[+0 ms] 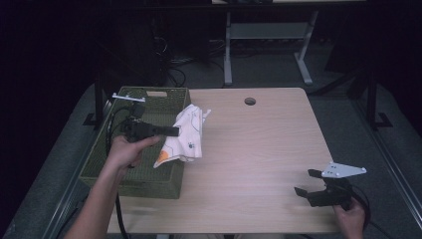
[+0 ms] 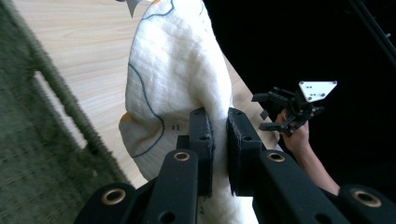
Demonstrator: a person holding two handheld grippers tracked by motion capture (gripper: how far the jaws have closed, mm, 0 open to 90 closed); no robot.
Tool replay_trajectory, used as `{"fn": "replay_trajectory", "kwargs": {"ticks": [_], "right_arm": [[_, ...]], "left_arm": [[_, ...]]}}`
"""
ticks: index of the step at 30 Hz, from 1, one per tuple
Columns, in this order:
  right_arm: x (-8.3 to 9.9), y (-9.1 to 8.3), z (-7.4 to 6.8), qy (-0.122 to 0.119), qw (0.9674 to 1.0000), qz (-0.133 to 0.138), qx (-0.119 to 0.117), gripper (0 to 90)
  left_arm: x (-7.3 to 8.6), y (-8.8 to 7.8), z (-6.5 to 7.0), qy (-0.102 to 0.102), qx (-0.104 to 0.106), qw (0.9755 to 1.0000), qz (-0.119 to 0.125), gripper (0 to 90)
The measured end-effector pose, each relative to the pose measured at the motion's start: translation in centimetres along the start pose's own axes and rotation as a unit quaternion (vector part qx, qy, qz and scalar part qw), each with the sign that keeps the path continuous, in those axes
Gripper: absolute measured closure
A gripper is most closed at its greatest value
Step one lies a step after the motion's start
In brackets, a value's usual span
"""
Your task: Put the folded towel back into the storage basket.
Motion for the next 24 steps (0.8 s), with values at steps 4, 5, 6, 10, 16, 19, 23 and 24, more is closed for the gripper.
{"fn": "replay_trajectory", "kwargs": {"ticks": [4,5,6,10,16,19,23,24], "right_arm": [[0.0,0.0,0.1,-0.001,1.0000,0.002,0.001,13.6],[0.0,0.0,0.2,0.000,1.0000,0.002,0.001,13.5],[0.0,0.0,0.2,0.000,1.0000,0.002,0.001,13.5],[0.0,0.0,0.2,0.002,1.0000,0.003,0.004,13.6],[0.0,0.0,0.3,0.006,1.0000,0.002,0.006,13.5],[0.1,0.0,0.4,0.005,1.0000,0.002,0.007,13.5],[0.1,-0.1,0.4,0.007,0.9999,0.001,0.009,13.5],[0.1,-0.1,0.4,0.008,0.9999,0.001,0.009,13.5]], "left_arm": [[-0.4,-1.1,-0.3,0.004,-0.012,0.9999,0.005,82.3],[-0.6,-1.6,-0.4,0.003,-0.013,0.9999,0.009,82.3],[-0.6,-1.6,-0.4,0.003,-0.013,0.9999,0.009,82.3],[-0.9,-2.8,-0.8,0.004,-0.026,0.9996,0.009,82.3],[-1.3,-3.8,-1.3,0.007,-0.045,0.9989,0.012,82.3],[-1.4,-4.5,-1.8,0.013,-0.062,0.9980,0.010,82.3],[-1.5,-5.0,-2.1,0.020,-0.081,0.9965,0.005,82.3],[-1.6,-5.1,-2.1,0.020,-0.085,0.9962,0.006,82.3]]}}
Point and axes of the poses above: each handheld gripper's, and its own axes: y roughly forward along the jaws, x roughly out of its underside, z roughly to its right, the point moved 3 cm from there along y, roughly forward along the jaws, and after that the axes turned 10 degrees about z, right-handed, at the moved point
